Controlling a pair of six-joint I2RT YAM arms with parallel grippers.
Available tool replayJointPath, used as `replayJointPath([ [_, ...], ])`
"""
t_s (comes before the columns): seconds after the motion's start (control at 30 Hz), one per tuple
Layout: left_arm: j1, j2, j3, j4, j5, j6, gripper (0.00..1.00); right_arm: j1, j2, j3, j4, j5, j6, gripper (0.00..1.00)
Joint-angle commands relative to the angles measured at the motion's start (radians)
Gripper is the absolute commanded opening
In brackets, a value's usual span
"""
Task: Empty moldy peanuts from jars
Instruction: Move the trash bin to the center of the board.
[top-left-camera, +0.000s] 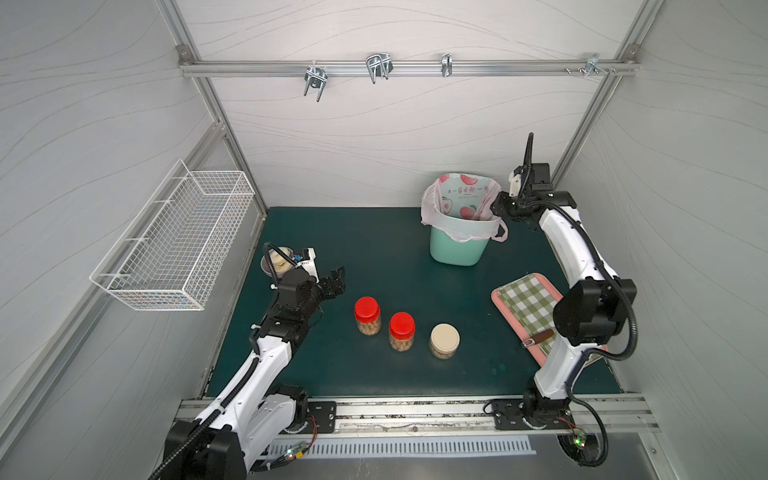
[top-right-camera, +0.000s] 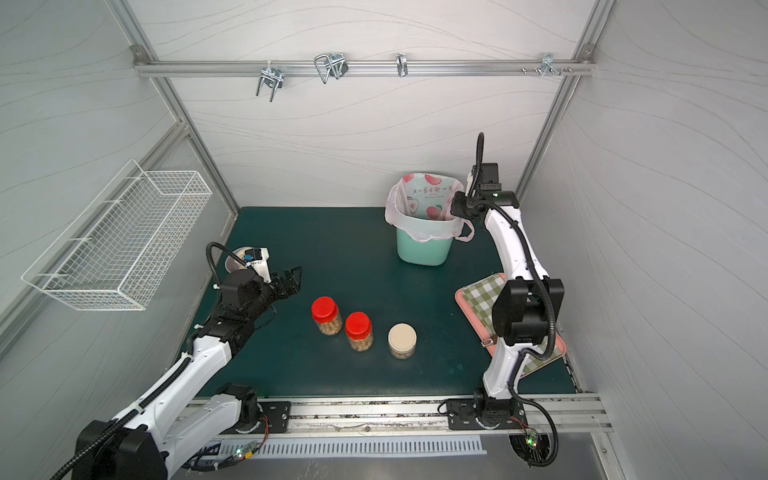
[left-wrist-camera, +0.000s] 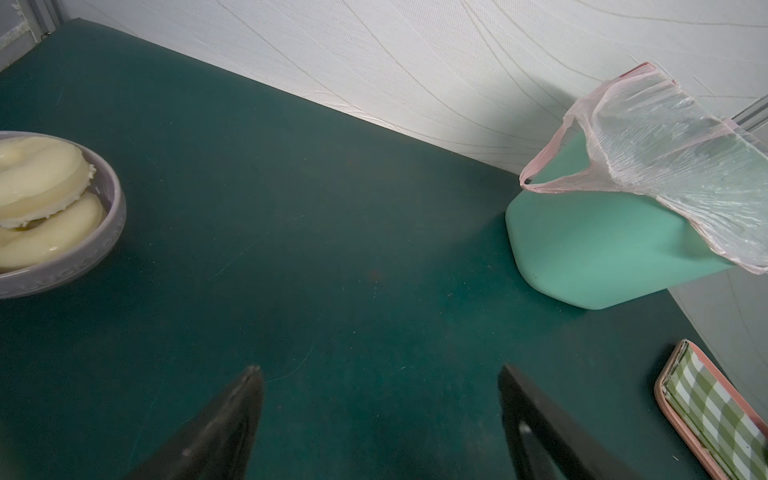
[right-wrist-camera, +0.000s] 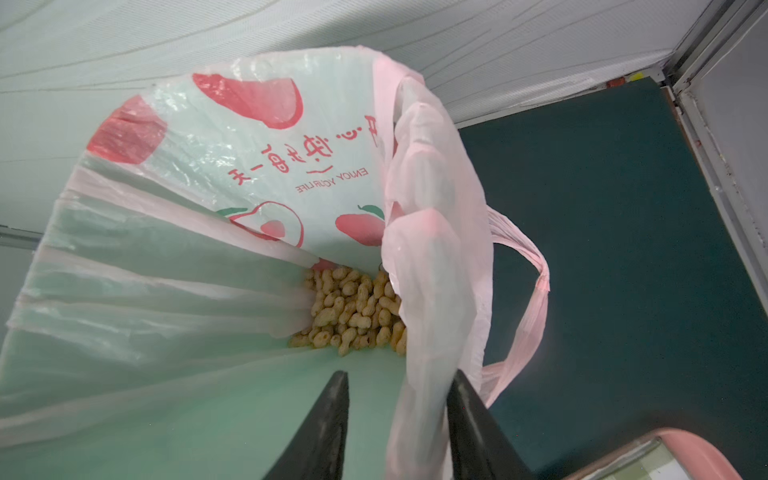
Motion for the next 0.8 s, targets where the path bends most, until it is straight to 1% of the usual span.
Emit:
replayJointPath([
  [0.0,-0.006,-0.007,0.047,0.023,-0.007,0.006,0.89,0.015,0.032,0.059,-0.048,0.047,0.002,0.33],
  [0.03,-0.006,-0.005,0.047,0.022,-0.008,0.006,0.89,0.017,0.035,0.064,-0.052,0.052,0.004,0.28],
  [0.13,-0.008,0.001,0.050,0.025,-0.006,0.006,0.89,0.021,0.031,0.058,-0.048,0.066,0.012,0.23],
  [0.17,-0.010,0.004,0.051,0.025,-0.004,0.006,0.89,0.020,0.026,0.050,-0.043,0.071,0.013,0.20],
  [0.23,-0.011,0.007,0.053,0.022,-0.005,0.005,0.89,0.020,0.015,0.036,-0.033,0.073,0.015,0.16],
  [0.27,-0.013,0.006,0.053,0.021,-0.006,0.005,0.89,0.021,0.011,0.033,-0.030,0.064,0.013,0.12],
  [0.3,-0.014,0.004,0.053,0.021,-0.006,0.006,0.89,0.021,0.005,0.029,-0.023,0.047,0.003,0.05],
  [0.37,-0.013,0.000,0.053,0.018,-0.009,0.006,0.89,0.020,-0.007,0.020,-0.018,0.043,0.010,0.03],
  [0.4,-0.015,-0.003,0.051,0.017,-0.013,0.005,0.89,0.020,-0.013,0.013,-0.012,0.043,0.009,0.00],
  [0.47,-0.015,-0.009,0.050,0.014,-0.018,0.007,0.89,0.018,-0.015,0.014,-0.020,0.034,0.027,0.00],
  [0.53,-0.015,-0.013,0.049,0.013,-0.019,0.007,0.89,0.011,0.000,0.034,-0.037,-0.012,0.033,0.00],
  [0.77,-0.015,-0.016,0.048,0.011,-0.020,0.006,0.89,0.030,0.020,0.102,-0.103,-0.023,0.059,0.00],
])
